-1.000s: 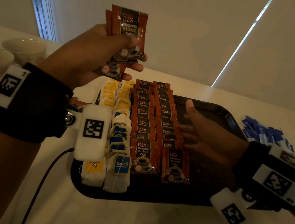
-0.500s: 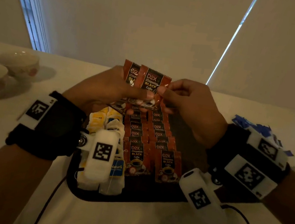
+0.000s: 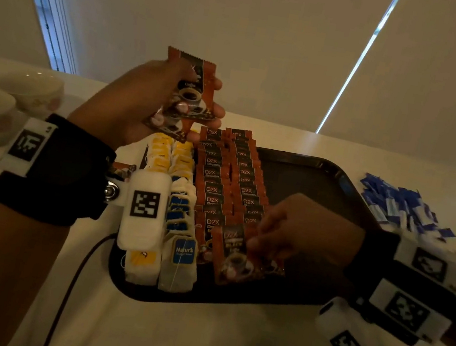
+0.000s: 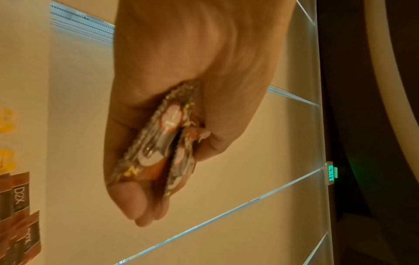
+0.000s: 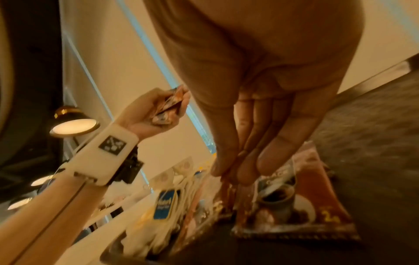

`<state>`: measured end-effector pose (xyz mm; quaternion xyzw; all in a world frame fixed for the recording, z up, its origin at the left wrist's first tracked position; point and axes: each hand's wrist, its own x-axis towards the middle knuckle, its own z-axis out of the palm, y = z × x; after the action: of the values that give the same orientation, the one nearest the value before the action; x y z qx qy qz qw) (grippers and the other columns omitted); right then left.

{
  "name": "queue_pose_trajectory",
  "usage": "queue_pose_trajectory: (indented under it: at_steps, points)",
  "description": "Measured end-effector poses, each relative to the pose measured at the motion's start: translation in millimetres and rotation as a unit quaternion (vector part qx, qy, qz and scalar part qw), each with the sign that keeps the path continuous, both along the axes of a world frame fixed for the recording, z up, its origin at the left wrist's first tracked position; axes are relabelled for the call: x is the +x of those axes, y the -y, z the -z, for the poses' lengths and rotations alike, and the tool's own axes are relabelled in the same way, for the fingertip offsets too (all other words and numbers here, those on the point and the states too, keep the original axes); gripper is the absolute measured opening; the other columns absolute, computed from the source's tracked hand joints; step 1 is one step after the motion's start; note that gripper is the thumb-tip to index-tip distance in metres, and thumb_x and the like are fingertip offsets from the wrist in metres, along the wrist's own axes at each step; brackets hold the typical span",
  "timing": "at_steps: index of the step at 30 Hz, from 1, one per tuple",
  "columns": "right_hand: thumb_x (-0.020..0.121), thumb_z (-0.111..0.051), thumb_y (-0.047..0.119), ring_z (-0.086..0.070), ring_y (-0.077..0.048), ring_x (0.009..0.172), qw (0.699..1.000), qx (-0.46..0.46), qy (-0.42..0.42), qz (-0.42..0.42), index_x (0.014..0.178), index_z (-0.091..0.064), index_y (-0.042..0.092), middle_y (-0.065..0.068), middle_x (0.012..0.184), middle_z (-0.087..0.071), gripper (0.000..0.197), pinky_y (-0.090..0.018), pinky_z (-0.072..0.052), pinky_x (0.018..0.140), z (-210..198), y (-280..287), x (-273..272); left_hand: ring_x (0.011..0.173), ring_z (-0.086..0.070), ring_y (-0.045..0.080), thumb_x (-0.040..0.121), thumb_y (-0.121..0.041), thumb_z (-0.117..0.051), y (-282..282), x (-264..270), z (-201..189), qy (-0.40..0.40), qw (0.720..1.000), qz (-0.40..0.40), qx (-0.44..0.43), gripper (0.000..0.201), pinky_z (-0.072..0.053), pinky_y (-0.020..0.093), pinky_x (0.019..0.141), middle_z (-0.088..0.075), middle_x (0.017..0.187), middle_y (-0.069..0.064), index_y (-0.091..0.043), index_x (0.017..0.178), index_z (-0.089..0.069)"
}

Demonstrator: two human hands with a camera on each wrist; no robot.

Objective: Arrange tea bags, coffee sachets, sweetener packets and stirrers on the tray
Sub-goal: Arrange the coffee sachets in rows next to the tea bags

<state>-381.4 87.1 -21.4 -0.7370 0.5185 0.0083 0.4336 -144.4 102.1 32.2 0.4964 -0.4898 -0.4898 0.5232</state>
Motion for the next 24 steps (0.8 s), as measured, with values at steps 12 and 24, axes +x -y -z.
queue_pose_trajectory:
  at_steps: [12, 24]
  points:
    - [0.074, -0.076, 0.018, -0.062, -0.002, 0.051, 0.999, -0.047, -0.019, -0.005, 0.082, -0.056, 0.015, 0.006, 0.079, -0.059, 0.022, -0.012, -0.051, 0.047, 10.8, -1.1, 22.9, 0.068, -0.071, 0.015, 0.088, -0.019, -0.061, 0.6, -4.2, 1.9, 0.036, 0.998, -0.047, -0.019, 0.021, -0.055, 0.026, 0.048, -0.072, 0.089, 0.005, -0.015, 0.109, -0.062]
    - [0.078, -0.065, 0.040, -0.066, -0.014, 0.074, 0.977, -0.137, 0.153, 0.062, 0.103, -0.054, 0.017, -0.004, 0.090, -0.065, 0.036, -0.023, -0.057, 0.061, -20.1, 2.5, 19.1, 0.047, -0.063, 0.003, 0.084, -0.021, -0.061, -3.1, -13.8, 2.0, 0.133, 0.991, 0.026, -0.011, 0.016, -0.042, 0.011, 0.037, -0.069, 0.059, -0.008, -0.013, 0.098, -0.060]
